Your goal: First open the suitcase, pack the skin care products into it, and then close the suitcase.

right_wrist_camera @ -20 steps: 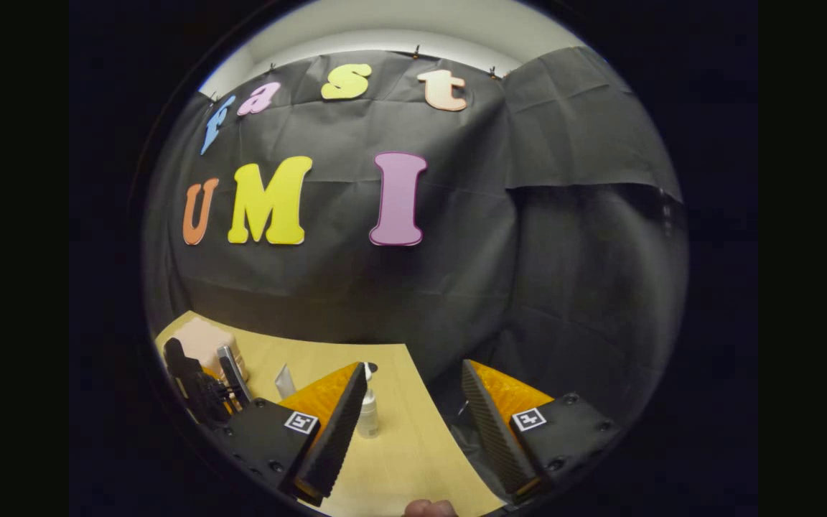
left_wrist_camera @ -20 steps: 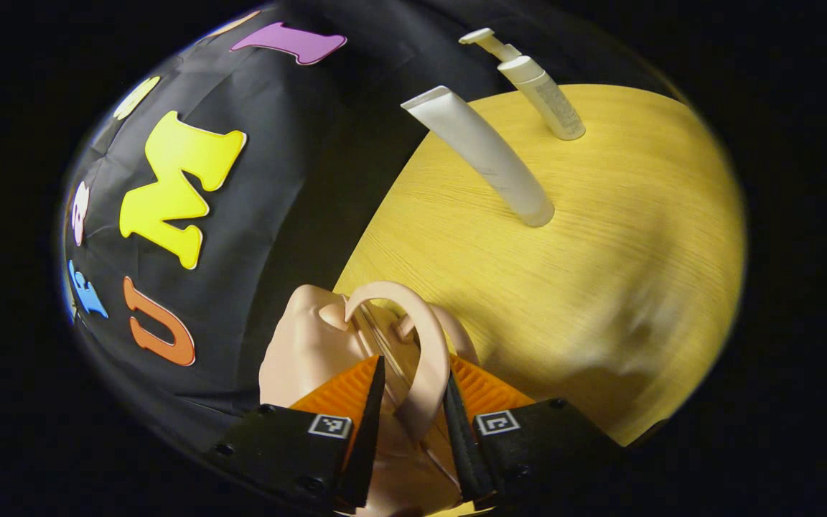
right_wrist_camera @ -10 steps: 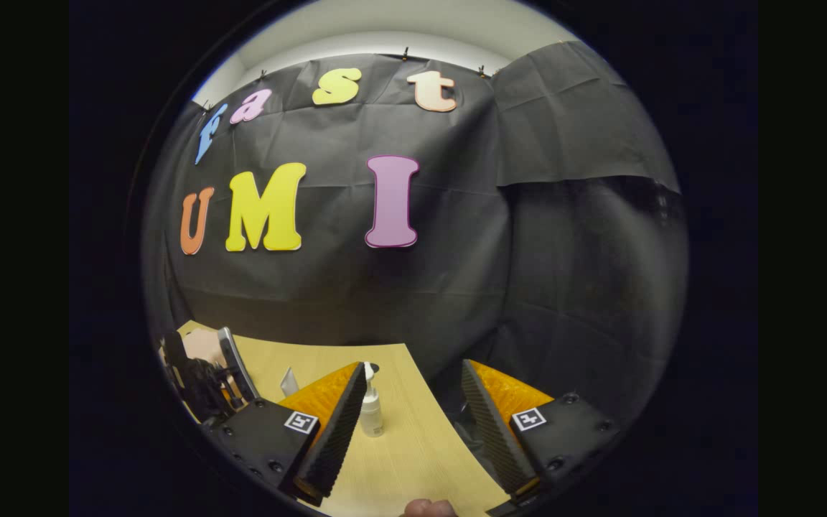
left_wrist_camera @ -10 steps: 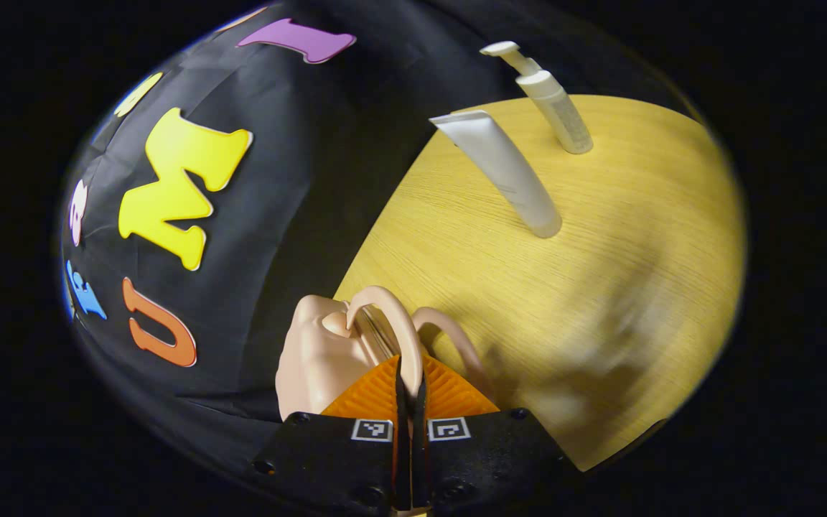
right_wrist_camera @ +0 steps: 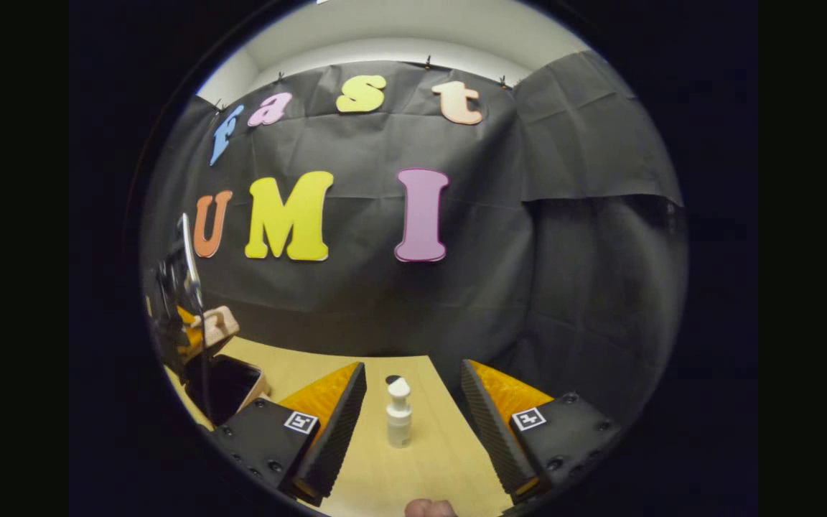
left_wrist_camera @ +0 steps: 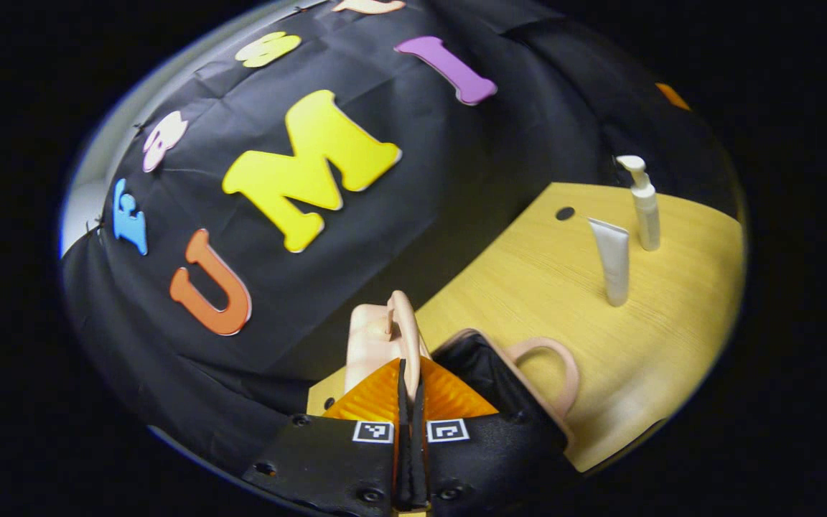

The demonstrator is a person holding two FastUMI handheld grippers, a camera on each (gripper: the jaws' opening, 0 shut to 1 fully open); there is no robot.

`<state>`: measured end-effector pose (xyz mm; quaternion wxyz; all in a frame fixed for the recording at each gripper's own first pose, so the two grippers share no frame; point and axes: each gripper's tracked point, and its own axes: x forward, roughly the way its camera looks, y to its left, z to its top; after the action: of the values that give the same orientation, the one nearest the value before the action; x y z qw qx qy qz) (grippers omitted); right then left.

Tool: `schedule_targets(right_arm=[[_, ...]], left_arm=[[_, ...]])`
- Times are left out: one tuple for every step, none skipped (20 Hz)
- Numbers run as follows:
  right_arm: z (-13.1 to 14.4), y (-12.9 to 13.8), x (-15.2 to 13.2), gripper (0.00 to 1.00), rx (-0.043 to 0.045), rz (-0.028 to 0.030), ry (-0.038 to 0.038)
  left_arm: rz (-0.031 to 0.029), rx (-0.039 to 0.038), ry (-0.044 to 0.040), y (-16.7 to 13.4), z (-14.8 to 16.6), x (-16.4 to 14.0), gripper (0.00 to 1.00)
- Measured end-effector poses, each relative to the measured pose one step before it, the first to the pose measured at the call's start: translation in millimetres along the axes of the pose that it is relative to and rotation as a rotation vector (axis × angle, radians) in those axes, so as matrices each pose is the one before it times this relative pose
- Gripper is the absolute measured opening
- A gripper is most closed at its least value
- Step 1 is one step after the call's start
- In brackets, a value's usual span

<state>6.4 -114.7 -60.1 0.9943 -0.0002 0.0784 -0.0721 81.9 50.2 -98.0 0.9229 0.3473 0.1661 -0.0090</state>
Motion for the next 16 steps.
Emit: schedule_targets(right_arm=[[4.25,7.92,-0.7,0.79,-0.00924,0.01418,-0.00666],[3.72,9.31,0.65,0.79,-0.00811,0.01574,-0.00616],[3.9,8.56,0.44,0.79,-0.0074,0.01408,-0.00362],[2.06,8.25,-0.15,0.79,-0.00552,0.01422,-0.00059],[2.28,8.04,-0.11,0.78,-0.00677,0.01206,0.00229],[0.63,10.75,-0.05,0.79,-0.01108,0.01657,0.00748],[-0.01,7.86,-1.17,0.79,-0.0095,0.01206,0.00682],[2.43,8.64,-1.39,0.78,-0.01086,0.01222,0.00066],[2.56,8.05,-0.87,0.79,-0.01219,0.01117,-0.00134],[3.34,6.84,-1.17,0.79,-0.01238,0.00887,-0.00306],[2.58,8.4,-0.62,0.79,-0.01307,0.00914,0.00044],[-1.08,6.44,1.25,0.79,-0.0066,0.01039,0.00432],[-1.25,6.07,1.88,0.79,-0.00661,0.00532,0.0115],[-2.61,3.17,1.73,0.79,-0.0034,0.00185,0.01388],[-0.22,2.99,2.34,0.79,-0.00102,-0.00305,0.01158],[0.2,3.12,2.45,0.79,-0.00141,-0.00248,0.01052]], left_arm=[[0.03141,-0.05249,-0.0227,24.66,-4.65,-3.16,0.03],[0.02786,-0.06167,-0.02314,23.1,-4.48,-0.59,0.03],[0.02193,-0.04928,-0.0141,20.29,-5.38,0.11,0.03],[0.03152,-0.0356,-0.01423,23.07,-6.41,-1.15,0.03],[0.0377,-0.03177,-0.00988,26.94,-6.66,-3.72,0.03],[0.02556,-0.02346,-0.00714,18.08,-7.27,2.26,0.02],[0.02414,-0.02146,-0.00383,18.28,-7.47,2.95,0.02],[0.02071,-0.03067,0.0017,16.86,-9.56,3.54,0.03],[0.01294,-0.04237,-0.00634,16.7,-9.02,4.64,0.03],[0.01451,-0.04698,0.01495,21.49,-18.51,7.35,0.02],[0.0166,-0.02551,0.01232,17.38,-10.69,8.54,0.03],[0.01106,-0.02273,0.01631,14.46,-14.89,6.72,0.03],[0.01128,-0.02899,0.02262,12.57,-14.93,5.03,0.03],[0.00772,-0.03941,0.01805,11.34,-12.05,5.49,0.03],[0.00286,-0.04882,0.01548,10.1,-9.79,6.74,0.02],[0.00625,-0.05483,0.02299,7.85,-10.82,7.29,0.03]])
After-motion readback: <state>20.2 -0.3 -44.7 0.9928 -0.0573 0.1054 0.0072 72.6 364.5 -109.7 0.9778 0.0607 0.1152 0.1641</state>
